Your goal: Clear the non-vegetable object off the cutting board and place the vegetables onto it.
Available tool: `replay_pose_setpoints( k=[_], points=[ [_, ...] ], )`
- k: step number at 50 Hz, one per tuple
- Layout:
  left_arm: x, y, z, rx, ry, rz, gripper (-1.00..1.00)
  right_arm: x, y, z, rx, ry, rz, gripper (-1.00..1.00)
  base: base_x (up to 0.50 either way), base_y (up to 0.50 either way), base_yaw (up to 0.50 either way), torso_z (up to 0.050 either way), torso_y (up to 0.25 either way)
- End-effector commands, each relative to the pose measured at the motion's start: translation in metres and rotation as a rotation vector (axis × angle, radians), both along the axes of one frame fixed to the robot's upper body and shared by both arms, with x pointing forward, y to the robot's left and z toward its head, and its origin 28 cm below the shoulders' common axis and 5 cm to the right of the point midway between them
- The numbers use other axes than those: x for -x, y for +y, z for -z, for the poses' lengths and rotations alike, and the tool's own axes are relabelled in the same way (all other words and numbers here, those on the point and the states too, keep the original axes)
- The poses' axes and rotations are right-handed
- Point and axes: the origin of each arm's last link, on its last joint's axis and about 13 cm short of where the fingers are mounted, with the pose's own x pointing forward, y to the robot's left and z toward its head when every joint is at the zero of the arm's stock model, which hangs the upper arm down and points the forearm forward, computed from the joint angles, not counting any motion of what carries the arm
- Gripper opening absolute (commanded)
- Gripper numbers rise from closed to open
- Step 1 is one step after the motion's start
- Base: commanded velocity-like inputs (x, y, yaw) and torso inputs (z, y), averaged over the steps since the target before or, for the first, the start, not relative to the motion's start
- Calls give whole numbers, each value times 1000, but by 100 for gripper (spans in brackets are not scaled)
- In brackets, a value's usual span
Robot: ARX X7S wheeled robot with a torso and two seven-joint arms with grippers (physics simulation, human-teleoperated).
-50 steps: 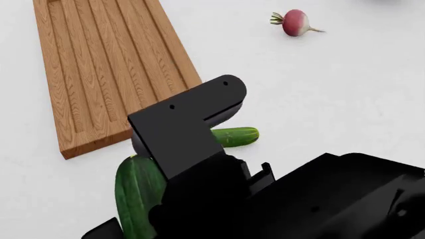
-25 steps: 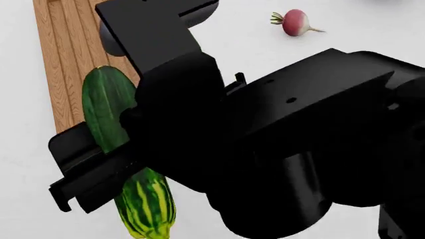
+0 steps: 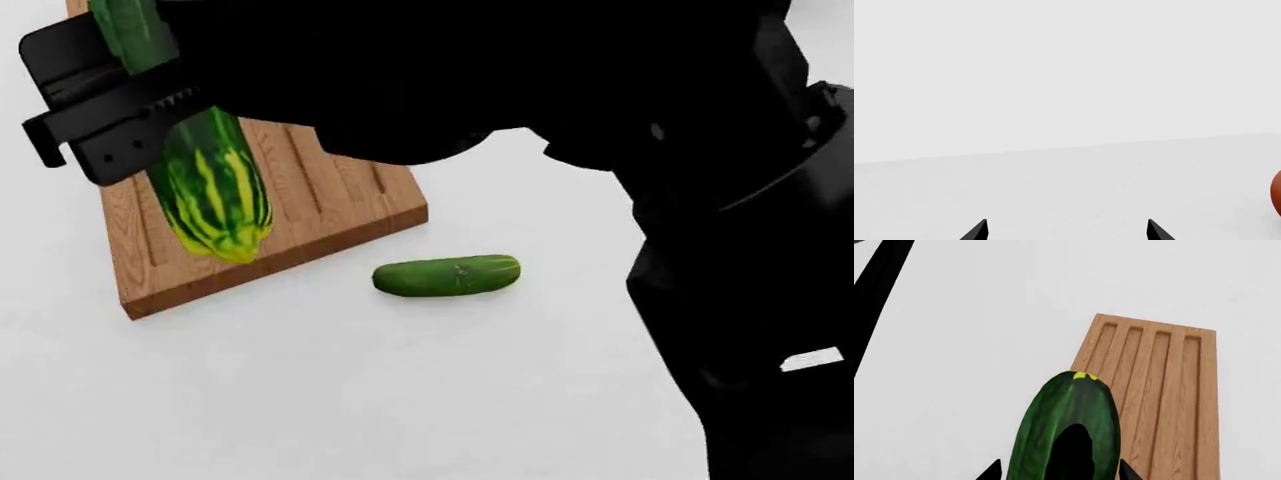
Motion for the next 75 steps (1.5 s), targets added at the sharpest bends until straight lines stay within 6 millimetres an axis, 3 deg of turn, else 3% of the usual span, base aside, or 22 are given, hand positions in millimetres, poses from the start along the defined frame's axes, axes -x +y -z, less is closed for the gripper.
replay_pose_setpoints(
  k=[1,8,18,46,63,64,75],
  points=[
    [2,3,-2,6,-6,-6,100,-27,7,-31,14,-38,15,-100,0,0,0,0,0],
    [3,1,-6,-3,-14,0,100,-54,11,-27,-7,-4,50,-100,0,0,0,0,0],
    [3,2,-5,-6,-14,-10,100,-67,13,-4,-31,55,65,-100,0,0,0,0,0],
    [8,6,-2,0,-8,-29,100,-70,29,47,-36,172,25,-100,0,0,0,0,0],
    [8,8,-1,4,-9,-34,100,-71,34,63,15,156,8,-100,0,0,0,0,0],
    [8,8,-1,5,-9,-34,100,-71,34,63,19,151,6,100,0,0,0,0,0],
    [9,9,0,7,-10,-35,100,-68,35,46,14,95,0,100,0,0,0,0,0]
  ],
)
